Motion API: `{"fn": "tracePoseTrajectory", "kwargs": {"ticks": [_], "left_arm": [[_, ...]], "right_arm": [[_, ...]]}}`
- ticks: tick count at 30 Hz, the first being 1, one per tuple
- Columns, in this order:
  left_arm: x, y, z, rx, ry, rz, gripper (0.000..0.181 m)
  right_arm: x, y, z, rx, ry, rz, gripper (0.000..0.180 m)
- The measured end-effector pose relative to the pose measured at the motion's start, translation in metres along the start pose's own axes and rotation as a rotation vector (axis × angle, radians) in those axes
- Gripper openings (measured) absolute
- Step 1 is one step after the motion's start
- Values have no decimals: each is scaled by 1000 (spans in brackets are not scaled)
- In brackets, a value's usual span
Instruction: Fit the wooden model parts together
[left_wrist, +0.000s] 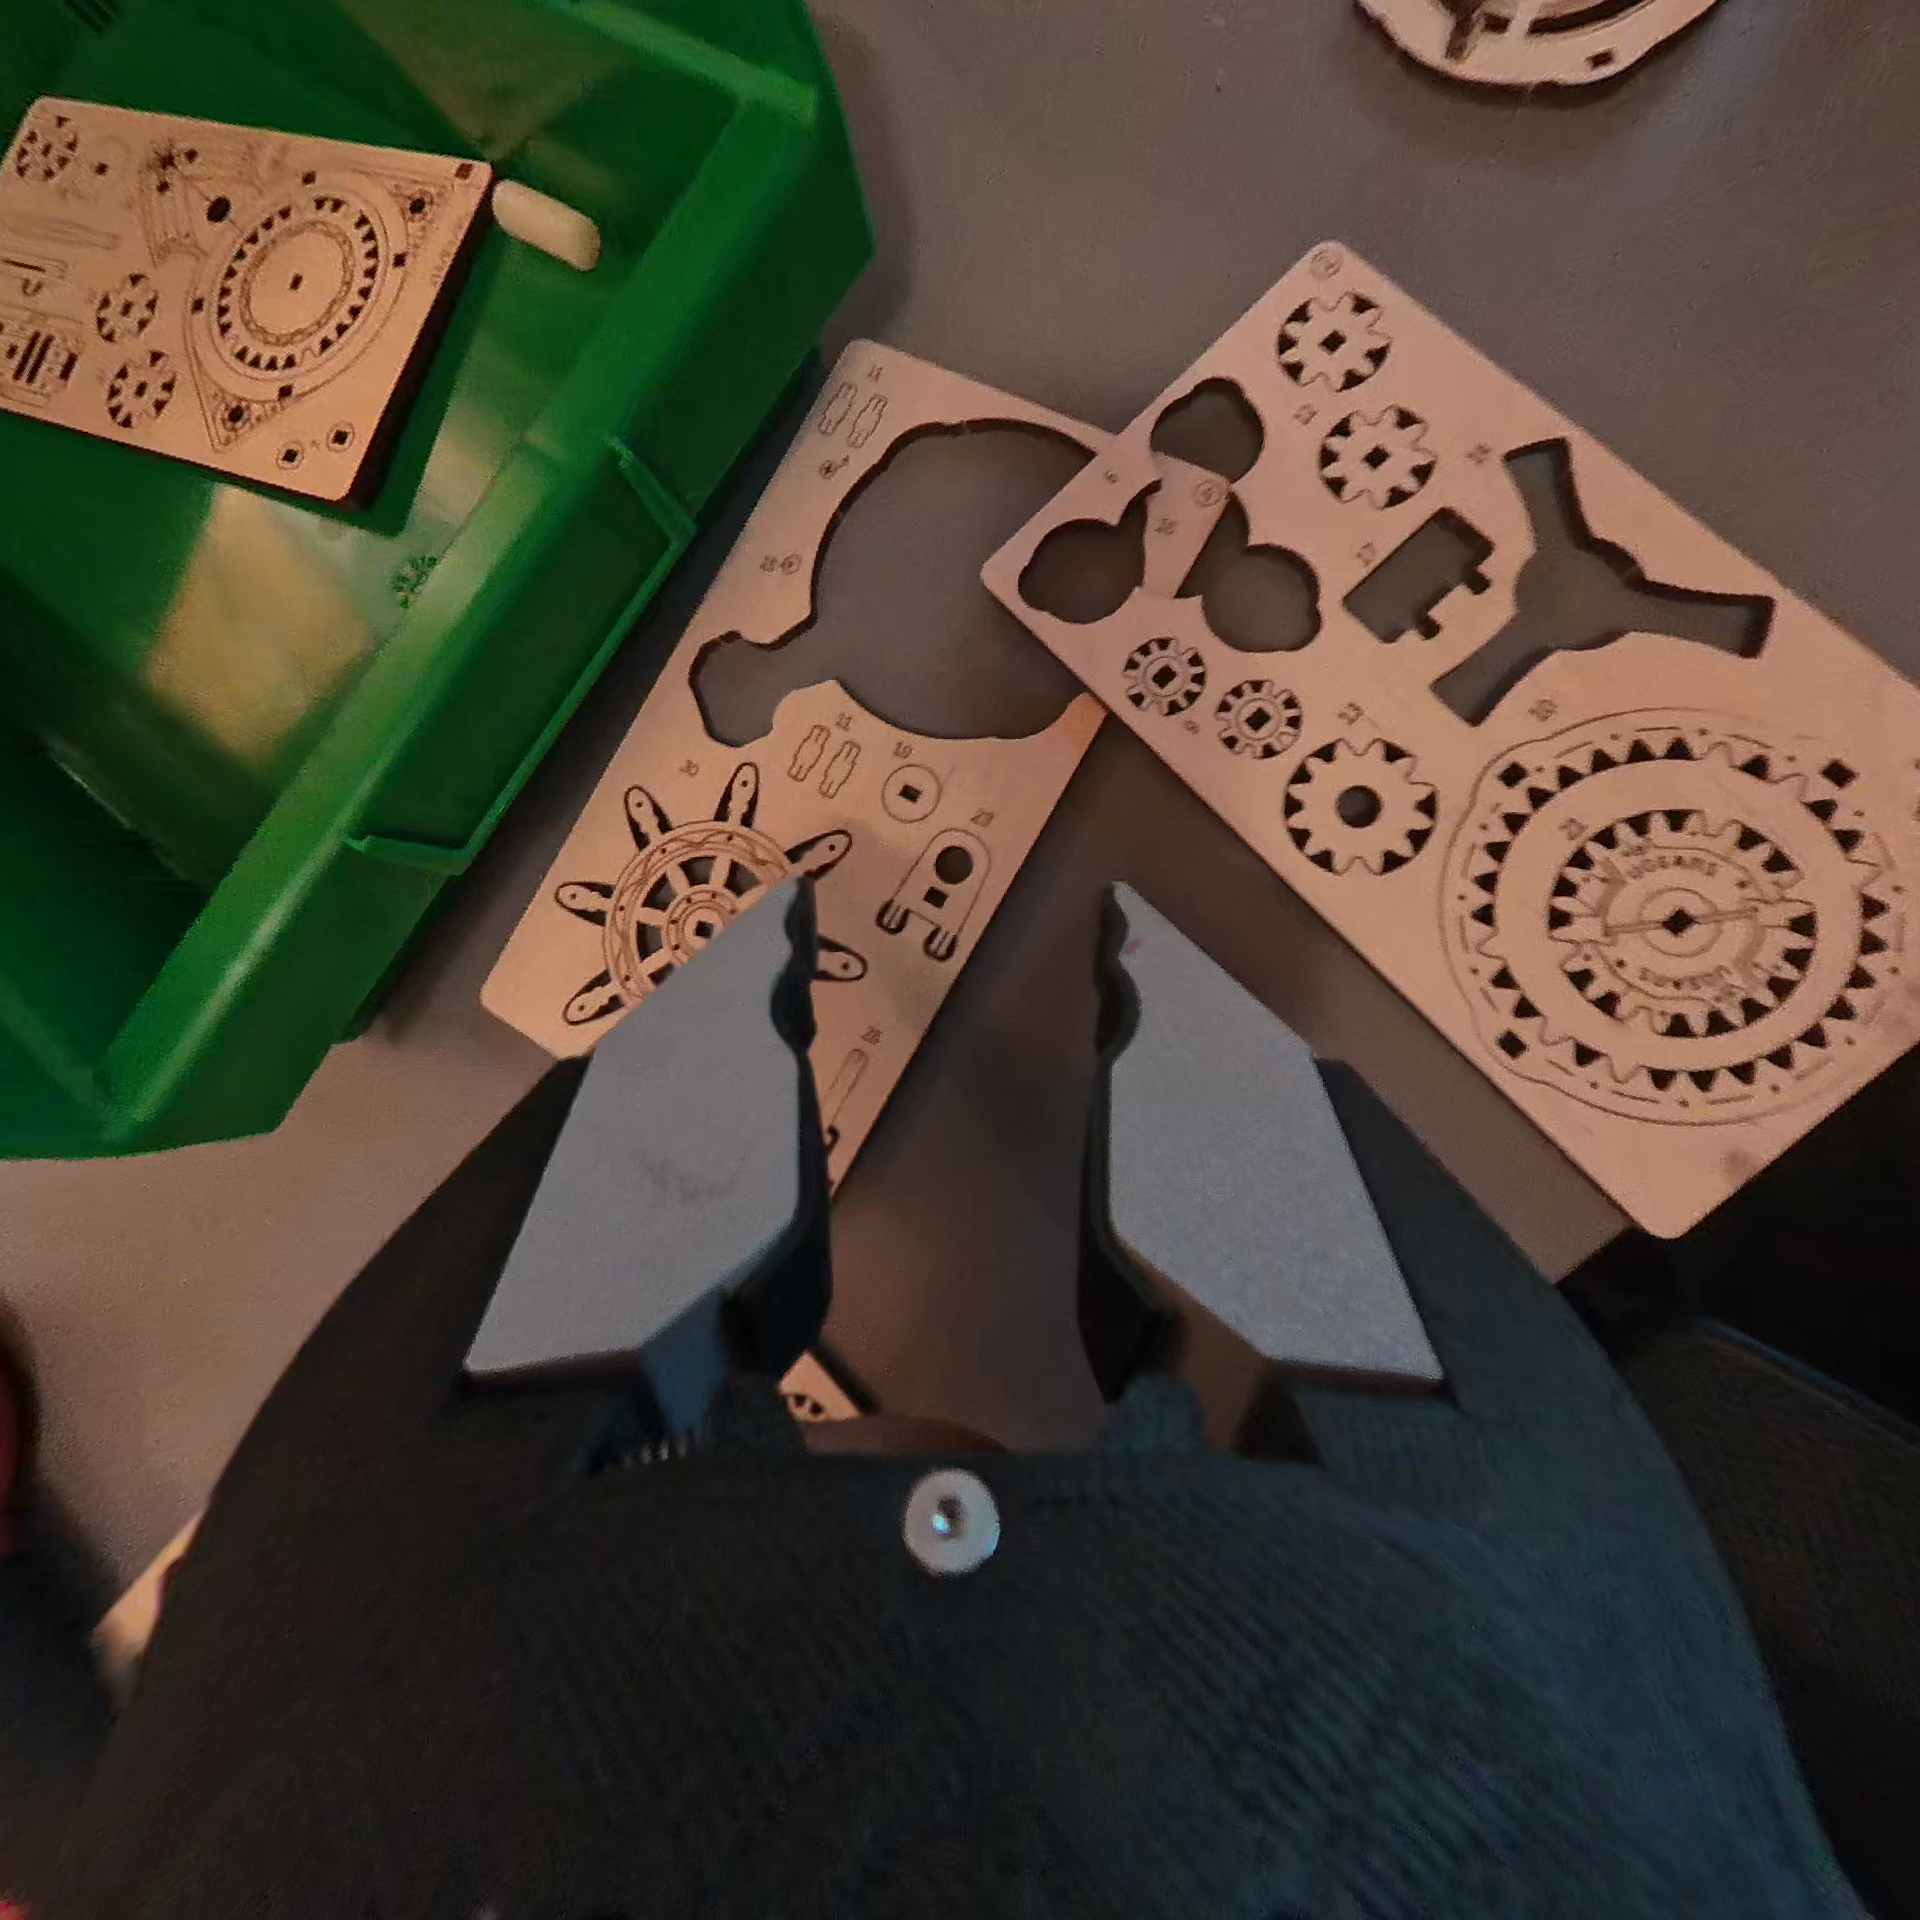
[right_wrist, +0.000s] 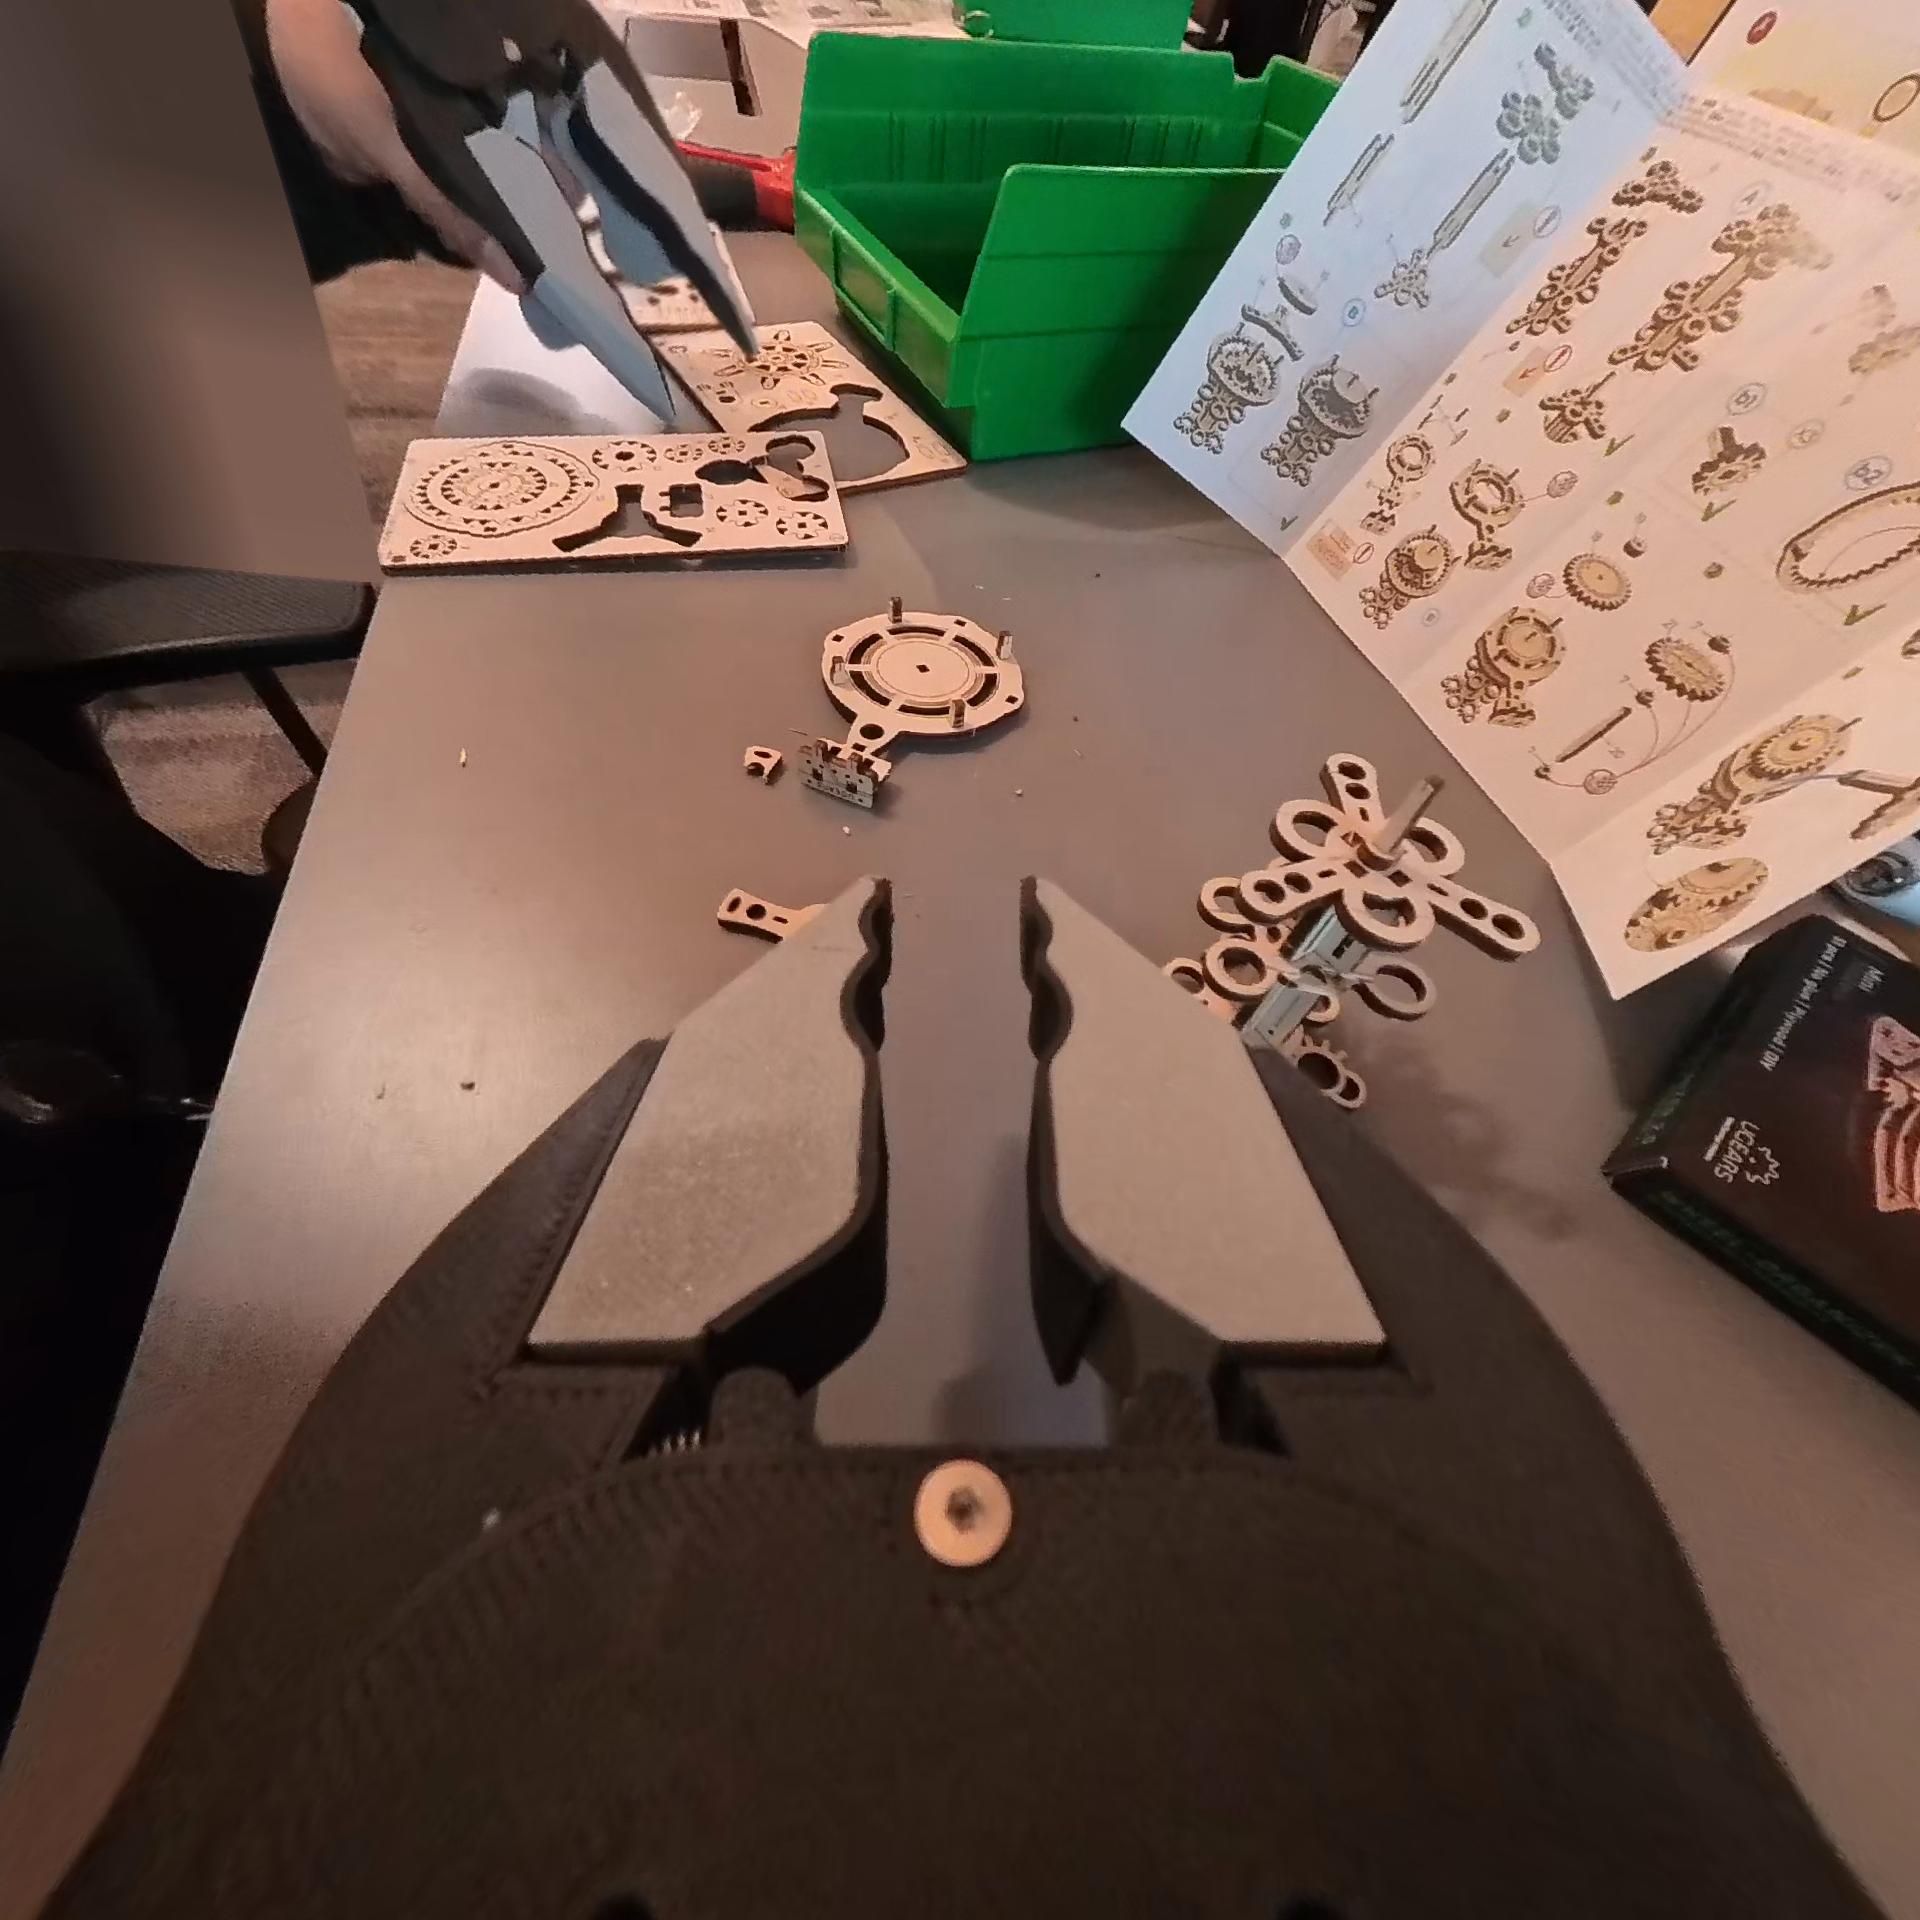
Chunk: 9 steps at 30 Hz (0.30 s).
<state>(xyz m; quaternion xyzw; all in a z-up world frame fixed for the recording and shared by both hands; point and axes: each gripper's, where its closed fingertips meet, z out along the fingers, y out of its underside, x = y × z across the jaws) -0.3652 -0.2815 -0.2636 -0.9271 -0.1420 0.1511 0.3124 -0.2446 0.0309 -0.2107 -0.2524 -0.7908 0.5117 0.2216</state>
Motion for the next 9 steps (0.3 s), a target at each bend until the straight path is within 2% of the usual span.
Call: {"fn": "tracePoseTrajectory", "kwargs": {"ticks": [1, 3, 4, 5, 9], "left_arm": [[3, 0, 0, 17, 16, -14, 46], [12, 0, 0, 55, 67, -58, 39], [18, 0, 0, 75, 98, -84, 41], [20, -1, -1, 93, 103, -96, 46], [24, 4, -6, 100, 80, -98, 41]], "right_arm": [[0, 0, 1, -1, 0, 6, 21], [2, 2, 3, -7, 0, 16, 22], [3, 2, 4, -10, 3, 20, 22], [5, 2, 5, -9, 6, 25, 22], [13, -1, 4, 14, 20, 57, 22]]}}
